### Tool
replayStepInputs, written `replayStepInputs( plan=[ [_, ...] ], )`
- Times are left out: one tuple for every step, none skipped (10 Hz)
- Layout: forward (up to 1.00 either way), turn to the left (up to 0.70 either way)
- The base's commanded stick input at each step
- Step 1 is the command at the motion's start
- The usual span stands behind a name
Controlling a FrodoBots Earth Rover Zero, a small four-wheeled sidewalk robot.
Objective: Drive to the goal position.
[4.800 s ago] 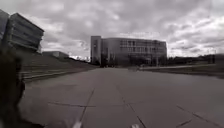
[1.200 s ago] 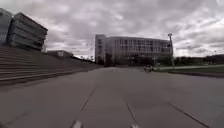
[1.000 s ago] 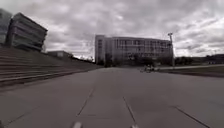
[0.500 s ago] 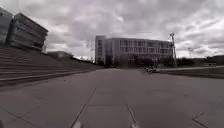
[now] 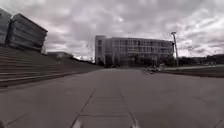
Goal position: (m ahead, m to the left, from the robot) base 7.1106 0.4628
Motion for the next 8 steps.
replayStepInputs(
  plan=[
    [0.70,0.00],
    [0.70,0.00],
    [0.70,0.00],
    [0.70,0.00],
    [0.70,0.00],
    [0.70,0.00],
    [0.70,0.00],
    [0.70,0.00]
  ],
)
